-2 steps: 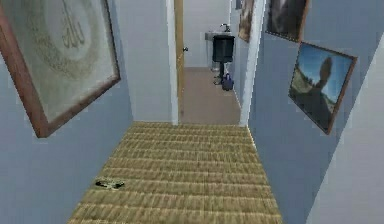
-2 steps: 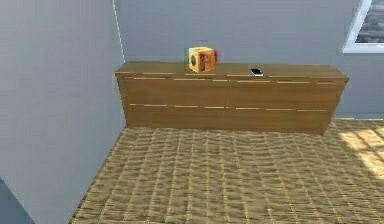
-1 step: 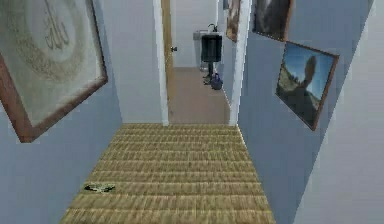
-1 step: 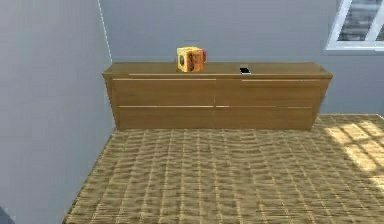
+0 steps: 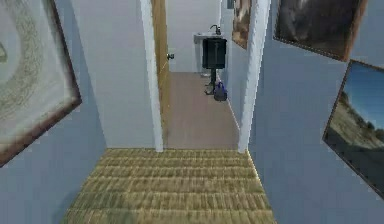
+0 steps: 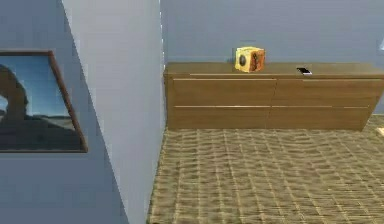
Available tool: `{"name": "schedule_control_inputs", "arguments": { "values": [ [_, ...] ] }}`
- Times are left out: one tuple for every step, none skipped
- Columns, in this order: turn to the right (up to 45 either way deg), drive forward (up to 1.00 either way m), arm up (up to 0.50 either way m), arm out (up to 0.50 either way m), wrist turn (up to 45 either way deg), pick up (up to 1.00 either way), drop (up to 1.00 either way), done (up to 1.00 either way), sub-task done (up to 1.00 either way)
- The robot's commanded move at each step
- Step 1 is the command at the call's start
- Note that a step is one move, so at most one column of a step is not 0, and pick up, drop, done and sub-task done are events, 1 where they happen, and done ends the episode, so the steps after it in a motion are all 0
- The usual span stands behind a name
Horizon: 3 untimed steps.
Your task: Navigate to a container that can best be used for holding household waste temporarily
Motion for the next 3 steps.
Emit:
{"name": "schedule_control_inputs", "arguments": {
  "values": [
    [3.0,0.0,0.0,0.0,0.0,0.0,0.0,0.0,0.0],
    [0.0,1.0,0.0,0.0,0.0,0.0,0.0,0.0,0.0],
    [0.0,1.0,0.0,0.0,0.0,0.0,0.0,0.0,0.0]
  ]
}}
